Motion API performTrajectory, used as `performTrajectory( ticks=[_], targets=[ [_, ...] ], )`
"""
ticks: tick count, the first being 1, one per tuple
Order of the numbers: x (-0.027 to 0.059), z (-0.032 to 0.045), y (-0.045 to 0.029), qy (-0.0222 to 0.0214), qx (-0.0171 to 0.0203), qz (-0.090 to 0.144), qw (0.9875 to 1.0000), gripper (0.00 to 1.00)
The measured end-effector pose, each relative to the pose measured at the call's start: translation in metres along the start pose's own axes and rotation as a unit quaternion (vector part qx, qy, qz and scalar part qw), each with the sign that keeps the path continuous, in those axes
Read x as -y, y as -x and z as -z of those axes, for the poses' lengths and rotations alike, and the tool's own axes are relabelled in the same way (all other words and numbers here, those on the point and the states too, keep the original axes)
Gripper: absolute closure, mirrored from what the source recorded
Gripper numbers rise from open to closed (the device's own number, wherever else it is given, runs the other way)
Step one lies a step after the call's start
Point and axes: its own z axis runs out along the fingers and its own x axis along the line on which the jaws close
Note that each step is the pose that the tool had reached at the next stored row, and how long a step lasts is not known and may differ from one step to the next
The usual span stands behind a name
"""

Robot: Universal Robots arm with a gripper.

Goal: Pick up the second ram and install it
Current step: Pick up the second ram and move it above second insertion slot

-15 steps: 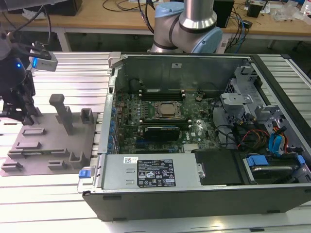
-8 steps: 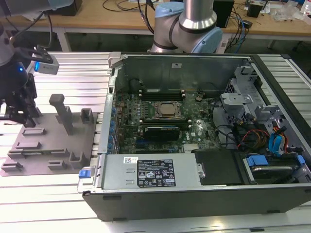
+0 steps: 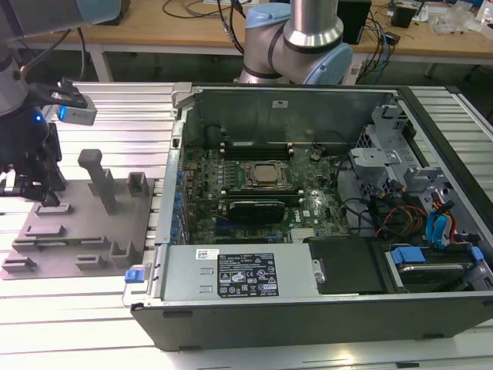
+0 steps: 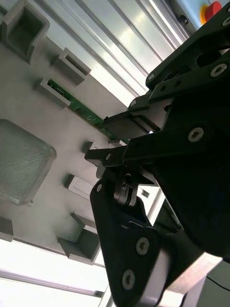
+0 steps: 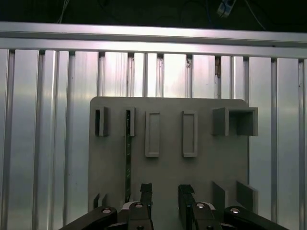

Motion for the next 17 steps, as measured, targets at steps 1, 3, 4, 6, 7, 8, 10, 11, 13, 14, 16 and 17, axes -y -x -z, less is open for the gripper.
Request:
performTrajectory(
  ticks=[1, 3, 4, 6, 7, 8, 10, 11, 13, 14, 16, 17],
  targets=[
    [0.0001, -0.0015, 0.0, 0.0, 0.0, 0.0, 1.0, 0.66],
    [0.0003, -0.0046, -0.0001, 0.0, 0.0, 0.0, 1.0, 0.66],
    [0.0004, -0.0064, -0.0001, 0.0, 0.0, 0.0, 1.0, 0.66],
    [0.0006, -0.0077, -0.0002, 0.0, 0.0, 0.0, 1.0, 0.66],
    [0.0007, -0.0088, -0.0002, 0.0, 0.0, 0.0, 1.0, 0.66],
    [0.0007, -0.0103, -0.0003, 0.0, 0.0, 0.0, 1.0, 0.66],
    [0.0007, -0.0122, -0.0042, 0.0, 0.0, 0.001, 1.0, 0.66],
    [0.0007, -0.013, -0.0086, 0.0001, -0.0001, 0.001, 1.0, 0.66],
    [0.0006, -0.0144, -0.016, 0.0, 0.0, 0.001, 1.0, 0.66],
    [0.0005, -0.0161, -0.0209, 0.0, 0.0, 0.001, 1.0, 0.66],
    [0.0008, -0.0237, -0.028, -0.0001, 0.0, 0.001, 1.0, 0.66],
    [0.0008, -0.026, -0.0293, 0.0, 0.0, 0.001, 1.0, 0.66]
  ],
)
